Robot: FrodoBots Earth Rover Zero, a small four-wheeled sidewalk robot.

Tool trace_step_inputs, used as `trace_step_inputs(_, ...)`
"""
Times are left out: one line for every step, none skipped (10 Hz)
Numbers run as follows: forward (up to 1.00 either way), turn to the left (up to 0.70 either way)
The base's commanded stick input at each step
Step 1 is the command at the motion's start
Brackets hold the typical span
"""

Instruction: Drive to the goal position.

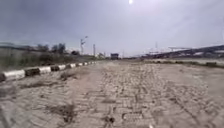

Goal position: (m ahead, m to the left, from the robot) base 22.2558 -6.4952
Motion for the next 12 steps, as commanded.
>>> trace_step_inputs(1.00,0.00)
trace_step_inputs(1.00,0.00)
trace_step_inputs(1.00,0.00)
trace_step_inputs(1.00,0.00)
trace_step_inputs(1.00,0.00)
trace_step_inputs(1.00,0.00)
trace_step_inputs(1.00,0.00)
trace_step_inputs(1.00,0.00)
trace_step_inputs(1.00,0.00)
trace_step_inputs(1.00,0.00)
trace_step_inputs(1.00,0.00)
trace_step_inputs(1.00,0.00)
